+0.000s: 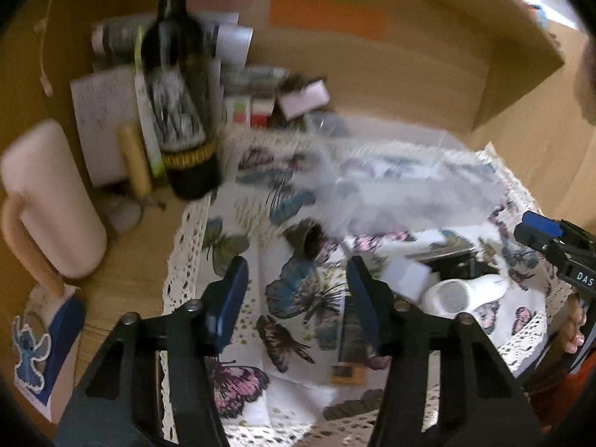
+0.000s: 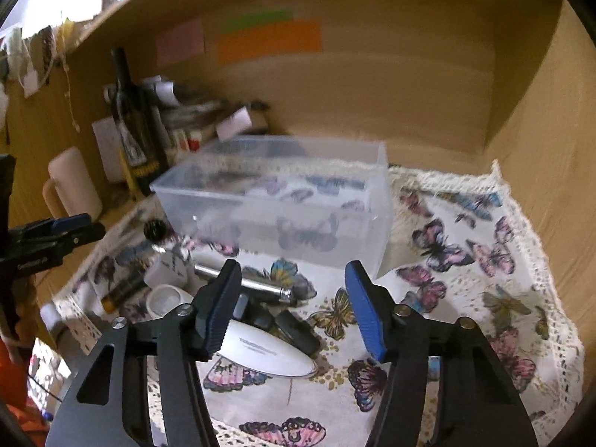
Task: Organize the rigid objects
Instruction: 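Grasp the silver metal rod with the right tool while the left tool grasps the black round cap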
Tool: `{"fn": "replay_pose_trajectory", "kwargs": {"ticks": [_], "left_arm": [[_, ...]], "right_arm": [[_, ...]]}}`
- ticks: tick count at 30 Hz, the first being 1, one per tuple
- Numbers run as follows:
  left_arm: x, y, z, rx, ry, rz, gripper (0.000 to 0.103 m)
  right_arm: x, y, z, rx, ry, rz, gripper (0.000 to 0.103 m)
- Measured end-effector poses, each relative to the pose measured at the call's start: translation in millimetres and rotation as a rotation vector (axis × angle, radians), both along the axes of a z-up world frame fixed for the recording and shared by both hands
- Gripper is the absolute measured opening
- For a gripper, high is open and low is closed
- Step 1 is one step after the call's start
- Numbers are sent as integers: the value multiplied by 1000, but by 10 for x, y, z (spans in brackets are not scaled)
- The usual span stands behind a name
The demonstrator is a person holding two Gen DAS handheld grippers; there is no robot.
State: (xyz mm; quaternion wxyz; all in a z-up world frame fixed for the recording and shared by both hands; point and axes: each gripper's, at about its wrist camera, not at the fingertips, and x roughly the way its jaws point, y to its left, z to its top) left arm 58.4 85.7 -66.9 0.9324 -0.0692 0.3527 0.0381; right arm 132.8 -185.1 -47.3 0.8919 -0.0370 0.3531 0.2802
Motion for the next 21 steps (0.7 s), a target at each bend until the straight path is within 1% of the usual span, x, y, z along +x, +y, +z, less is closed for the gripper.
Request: {"fn": "replay_pose_trajectory", "kwargs": {"ticks": [3, 6, 9, 13, 17, 19, 21], "left_arm": [[147, 58, -59, -21, 40, -14, 53], [327, 59, -94, -45, 74, -39, 53], [515, 66, -139, -62, 102, -55, 53], [716, 93, -210, -76, 142, -46, 53], [825, 60, -265, -57, 157, -62, 53], [869, 50, -303, -54, 167, -69, 53], [910, 55, -347, -68, 183, -78, 52]], "right_arm": [[127, 46, -75, -17, 44, 23, 51], [243, 129, -127, -37, 75, 60, 48], [349, 246, -194, -75, 101, 112, 42], [407, 436, -278, -128, 131, 203, 41], [440, 611, -380, -202, 151, 263, 40], [458, 669, -444, -233, 167, 278, 36], [475, 696, -473, -257, 168, 285, 34]]}}
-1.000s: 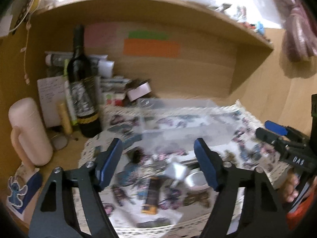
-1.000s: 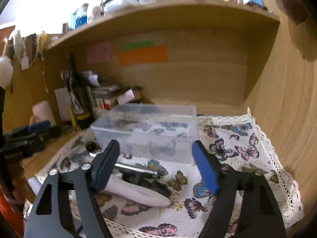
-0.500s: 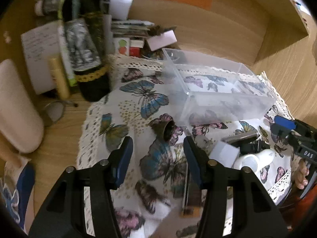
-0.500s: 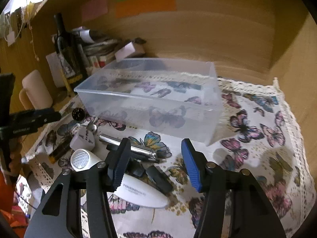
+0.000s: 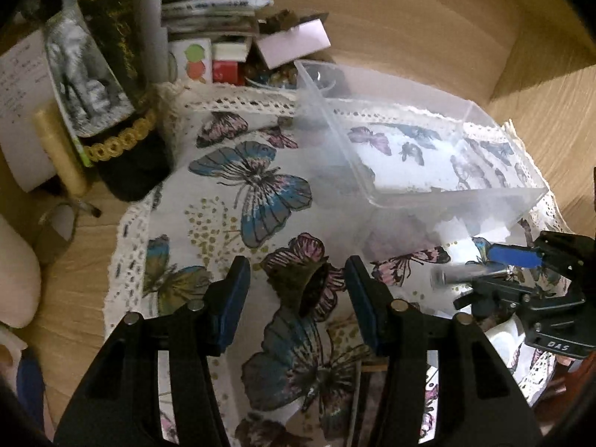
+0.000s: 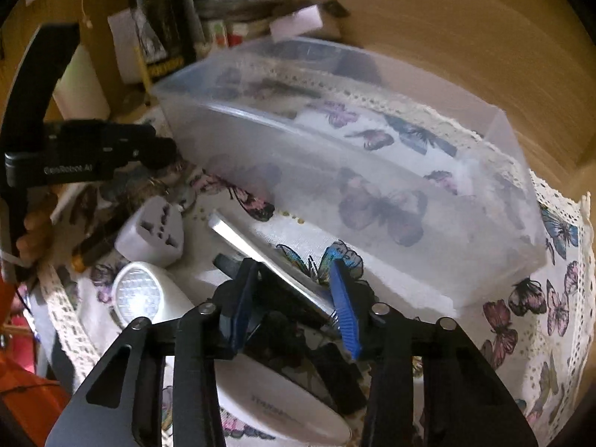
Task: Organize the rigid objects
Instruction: 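Grasp the silver metal rod with the right tool while the left tool grasps the black round cap, then carry the rod into the clear box and open the right tool while the left tool drops the cap in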
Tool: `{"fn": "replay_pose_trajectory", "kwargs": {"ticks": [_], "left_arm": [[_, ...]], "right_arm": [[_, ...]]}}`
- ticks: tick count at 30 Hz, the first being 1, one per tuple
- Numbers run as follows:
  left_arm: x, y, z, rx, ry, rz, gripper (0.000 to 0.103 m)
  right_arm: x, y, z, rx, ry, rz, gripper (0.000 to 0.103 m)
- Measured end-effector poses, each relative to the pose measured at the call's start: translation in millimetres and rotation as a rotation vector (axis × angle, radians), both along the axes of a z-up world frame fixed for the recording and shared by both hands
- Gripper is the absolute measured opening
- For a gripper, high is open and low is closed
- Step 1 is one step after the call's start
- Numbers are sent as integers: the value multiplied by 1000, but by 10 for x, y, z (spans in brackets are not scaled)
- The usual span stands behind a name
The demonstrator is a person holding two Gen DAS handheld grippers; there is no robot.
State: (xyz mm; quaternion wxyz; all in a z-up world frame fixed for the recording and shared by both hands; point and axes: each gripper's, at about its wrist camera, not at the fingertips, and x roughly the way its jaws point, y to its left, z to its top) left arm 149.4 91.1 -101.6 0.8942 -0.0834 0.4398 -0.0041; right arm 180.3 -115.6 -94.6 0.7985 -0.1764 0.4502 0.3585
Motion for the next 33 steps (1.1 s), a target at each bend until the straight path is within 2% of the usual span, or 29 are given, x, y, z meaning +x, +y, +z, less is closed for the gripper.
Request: {"fn": "replay_pose_trajectory", "kwargs": {"ticks": [3, 4, 10, 18, 27, 33], "left_arm": [[32, 28, -65, -31, 22, -14, 38], [20, 32, -63, -28, 16, -11, 36], [-100, 69, 0, -35, -19, 7, 35], [-430, 29, 204, 32, -96, 25, 35], [-658, -179, 608, 42, -226, -1, 35], [-599, -347, 876, 39, -294, -26, 35]], "right_arm": [[18, 30, -12, -15, 4, 12, 29], [22, 43, -13, -18, 2, 14, 27], [-104, 74, 24, -23, -43, 42, 20], [-251, -42, 168, 26, -84, 12, 14], [-437, -261, 533, 109, -185, -40, 14], [-425, -450, 854, 182, -271, -99, 14]]}}
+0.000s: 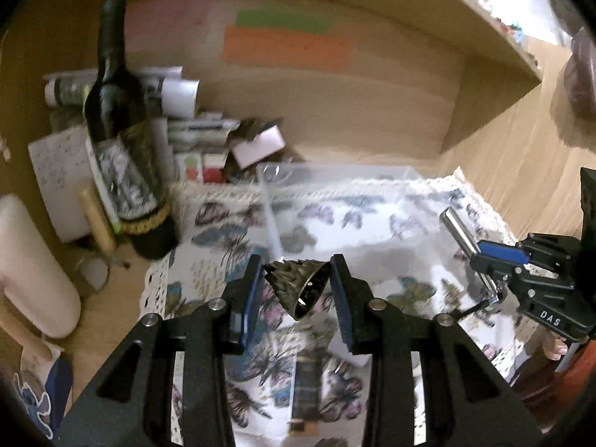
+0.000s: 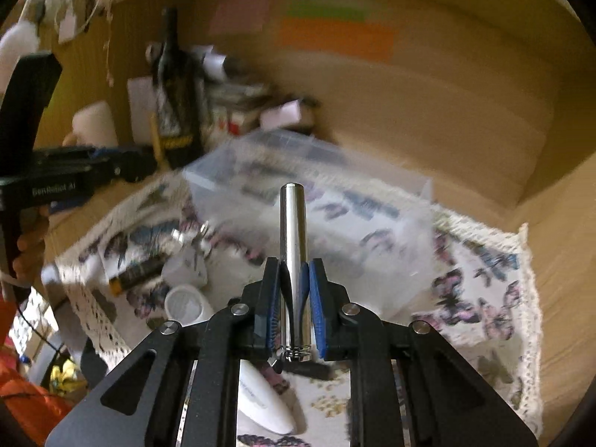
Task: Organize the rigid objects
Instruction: 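Carry the rod into the clear box and open the right tool while the left tool drops the cap in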
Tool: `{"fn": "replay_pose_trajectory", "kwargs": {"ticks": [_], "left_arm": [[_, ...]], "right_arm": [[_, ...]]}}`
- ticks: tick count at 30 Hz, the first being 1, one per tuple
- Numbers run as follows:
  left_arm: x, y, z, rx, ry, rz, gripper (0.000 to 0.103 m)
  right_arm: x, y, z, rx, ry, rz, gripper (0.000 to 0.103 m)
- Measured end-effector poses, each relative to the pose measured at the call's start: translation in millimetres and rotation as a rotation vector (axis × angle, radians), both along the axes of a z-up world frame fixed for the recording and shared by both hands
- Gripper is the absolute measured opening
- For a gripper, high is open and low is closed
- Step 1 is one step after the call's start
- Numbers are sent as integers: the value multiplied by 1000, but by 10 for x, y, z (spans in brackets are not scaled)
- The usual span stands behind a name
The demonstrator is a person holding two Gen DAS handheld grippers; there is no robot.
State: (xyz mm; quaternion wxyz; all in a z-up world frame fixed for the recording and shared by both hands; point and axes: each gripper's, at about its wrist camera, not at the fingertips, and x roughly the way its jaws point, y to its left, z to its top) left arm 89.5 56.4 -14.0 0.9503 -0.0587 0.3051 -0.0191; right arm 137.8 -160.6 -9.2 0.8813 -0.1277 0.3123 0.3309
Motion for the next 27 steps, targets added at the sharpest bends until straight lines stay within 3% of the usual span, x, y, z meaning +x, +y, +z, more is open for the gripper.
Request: {"fn": "replay_pose_trajectory", "kwargs": {"ticks": [6, 16, 21, 27], "left_arm": [[150, -127, 202, 11, -43, -17, 35], [568, -192, 323, 24, -43, -30, 35], [795, -211, 206, 32, -1, -41, 36], [1096, -255, -87, 53, 97, -61, 35]], "right_arm": [[121, -121, 282, 55, -81, -53, 14], [514, -80, 629, 92, -185, -96, 14], [765, 66, 495, 62, -160, -105, 14], [1096, 240, 73, -1, -25, -86, 14]]}}
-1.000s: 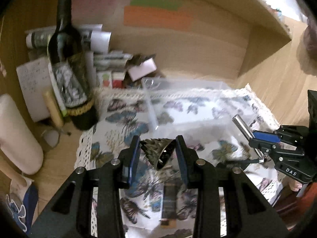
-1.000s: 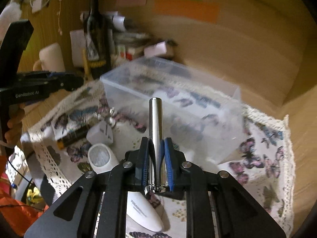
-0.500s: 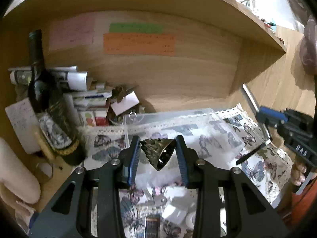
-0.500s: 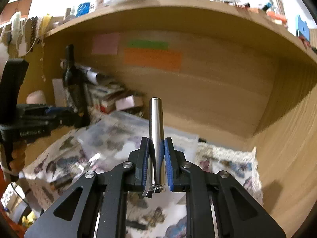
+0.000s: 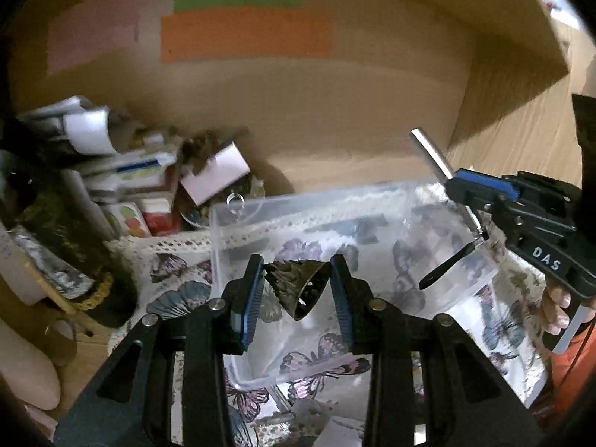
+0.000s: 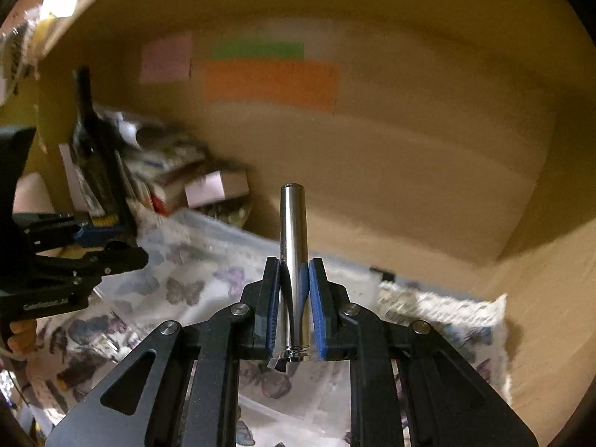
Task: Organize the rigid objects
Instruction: 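Carry the rod into the clear box and open the right tool while the left tool drops the cap in, then grasp the brown perfume bottle with the left tool while the right tool grasps the white handheld device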
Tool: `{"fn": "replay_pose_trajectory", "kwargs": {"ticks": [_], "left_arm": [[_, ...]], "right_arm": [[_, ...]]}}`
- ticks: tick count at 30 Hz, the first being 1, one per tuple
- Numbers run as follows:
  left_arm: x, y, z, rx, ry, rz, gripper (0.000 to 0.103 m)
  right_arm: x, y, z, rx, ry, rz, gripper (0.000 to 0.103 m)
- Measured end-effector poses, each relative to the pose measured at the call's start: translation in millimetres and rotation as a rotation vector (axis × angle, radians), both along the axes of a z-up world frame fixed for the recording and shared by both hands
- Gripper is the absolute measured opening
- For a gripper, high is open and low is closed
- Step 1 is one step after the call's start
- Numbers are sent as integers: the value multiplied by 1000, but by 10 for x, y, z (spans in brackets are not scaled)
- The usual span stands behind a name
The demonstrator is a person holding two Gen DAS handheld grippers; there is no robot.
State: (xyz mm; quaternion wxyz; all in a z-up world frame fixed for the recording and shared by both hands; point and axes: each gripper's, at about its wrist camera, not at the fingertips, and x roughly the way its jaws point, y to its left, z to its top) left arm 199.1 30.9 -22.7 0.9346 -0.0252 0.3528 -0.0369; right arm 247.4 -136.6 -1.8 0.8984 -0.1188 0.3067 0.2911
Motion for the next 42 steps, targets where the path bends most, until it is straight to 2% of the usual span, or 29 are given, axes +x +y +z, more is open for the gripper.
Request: {"fn": "replay_pose_trajectory", "kwargs": {"ticks": [6, 11, 19, 23, 26, 28, 30, 34, 38, 42], "left_arm": [[210, -71, -259, 30, 80, -33, 35], [285, -138, -404, 76, 95, -34, 36], [323, -159, -429, 101, 104, -33, 36], [307, -150, -386, 93, 104, -31, 37], [214, -144, -269, 85, 78, -34, 47], [110, -140, -159, 84, 42, -30, 62], [-32, -128, -38, 82, 3, -24, 69], [-308, -64, 158, 73, -48, 0, 94], [-617, -1, 273, 83, -99, 31, 99], [-850, 54, 232, 95, -99, 48, 100]], "right_arm": [[190, 136, -358, -60, 126, 35, 14], [268, 217, -569, -119, 197, 63, 14], [336, 236, -685, -131, 268, 66, 14], [294, 234, -608, -120, 242, 50, 15], [214, 172, -458, -88, 215, 42, 22], [130, 108, -333, -57, 189, 37, 35], [16, 29, -191, -25, 150, 30, 40], [-261, -74, 25, 2, 75, 39, 51], [-578, -140, 161, 32, 24, 60, 55], [-831, -122, 133, 42, 20, 88, 56]]}}
